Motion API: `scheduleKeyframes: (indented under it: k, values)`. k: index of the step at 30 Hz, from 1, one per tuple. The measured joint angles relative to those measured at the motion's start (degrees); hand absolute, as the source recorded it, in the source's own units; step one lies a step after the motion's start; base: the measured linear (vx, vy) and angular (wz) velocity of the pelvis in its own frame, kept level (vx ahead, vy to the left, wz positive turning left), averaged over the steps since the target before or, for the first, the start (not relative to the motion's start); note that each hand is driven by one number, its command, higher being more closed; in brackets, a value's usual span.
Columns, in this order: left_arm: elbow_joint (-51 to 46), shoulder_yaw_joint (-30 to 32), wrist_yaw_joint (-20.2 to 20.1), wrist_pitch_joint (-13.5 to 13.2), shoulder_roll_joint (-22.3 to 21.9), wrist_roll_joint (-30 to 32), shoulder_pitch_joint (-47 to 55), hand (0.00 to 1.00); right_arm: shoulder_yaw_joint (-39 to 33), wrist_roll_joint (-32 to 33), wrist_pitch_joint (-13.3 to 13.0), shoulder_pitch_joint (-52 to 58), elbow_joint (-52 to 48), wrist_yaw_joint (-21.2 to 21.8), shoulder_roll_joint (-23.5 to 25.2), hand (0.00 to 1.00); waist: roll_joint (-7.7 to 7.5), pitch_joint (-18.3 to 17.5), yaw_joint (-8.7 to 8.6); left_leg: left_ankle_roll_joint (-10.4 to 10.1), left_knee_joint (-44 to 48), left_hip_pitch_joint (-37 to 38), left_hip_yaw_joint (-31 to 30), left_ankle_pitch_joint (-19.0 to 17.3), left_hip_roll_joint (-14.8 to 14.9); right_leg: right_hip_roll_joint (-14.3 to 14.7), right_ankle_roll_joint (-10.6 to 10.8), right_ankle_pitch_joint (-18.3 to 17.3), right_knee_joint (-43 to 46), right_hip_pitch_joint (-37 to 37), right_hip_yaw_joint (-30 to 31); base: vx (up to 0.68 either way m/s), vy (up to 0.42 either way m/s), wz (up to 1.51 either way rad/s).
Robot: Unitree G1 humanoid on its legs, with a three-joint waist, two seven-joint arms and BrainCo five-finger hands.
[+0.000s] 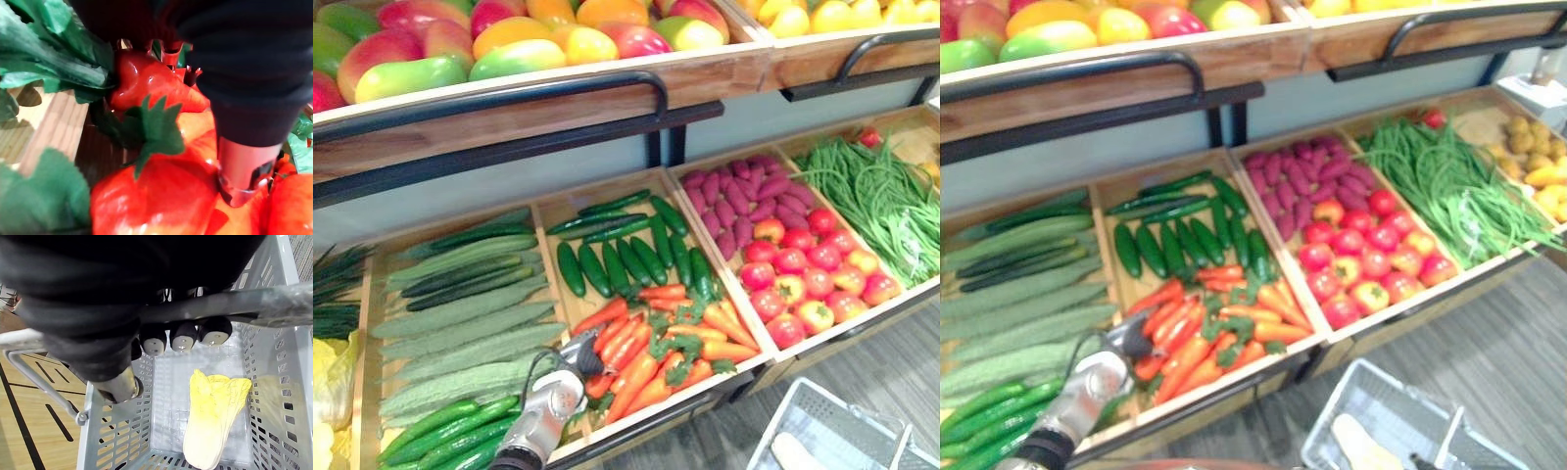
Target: Pick vegetable in the basket
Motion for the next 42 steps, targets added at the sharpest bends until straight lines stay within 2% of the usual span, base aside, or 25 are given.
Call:
scheduleKeyframes:
  k: [22, 30, 42]
  values:
    - [1.53, 0.3, 1.23, 0.08, 0.01, 0.14, -1.73, 1.0, 1.89, 0.01, -0.16, -1.08, 2.11, -0.35, -1.78, 1.0, 0.06, 0.01, -0.23, 0.01, 0.68, -0.97, -0.42, -0.02, 0.0, 0.01, -0.26, 0.03, 0.36, -0.67, 0.06, 0.0, 0.0, 0.0]
    - [-7.32, 4.22, 1.23, 0.81, 0.93, 0.11, 0.79, 1.0, 1.16, 0.01, -0.16, -1.03, 2.11, -0.33, -1.73, 1.0, 0.18, -0.02, -0.07, 0.02, 0.71, -0.73, -0.53, -0.03, 0.07, 0.01, -0.68, -0.23, 1.15, -0.66, 0.06, 0.0, 0.0, 0.0]
    - [-14.83, 4.6, 1.21, 0.76, 2.11, 0.11, 3.34, 1.0, 0.27, 0.01, -0.16, -0.88, 2.07, -0.31, -1.54, 1.0, 0.2, -0.03, 0.2, 0.03, 0.7, -0.02, -0.19, -0.03, 0.16, 0.03, -0.91, -0.38, 1.61, -0.42, 0.4, -0.01, -0.002, -0.01]
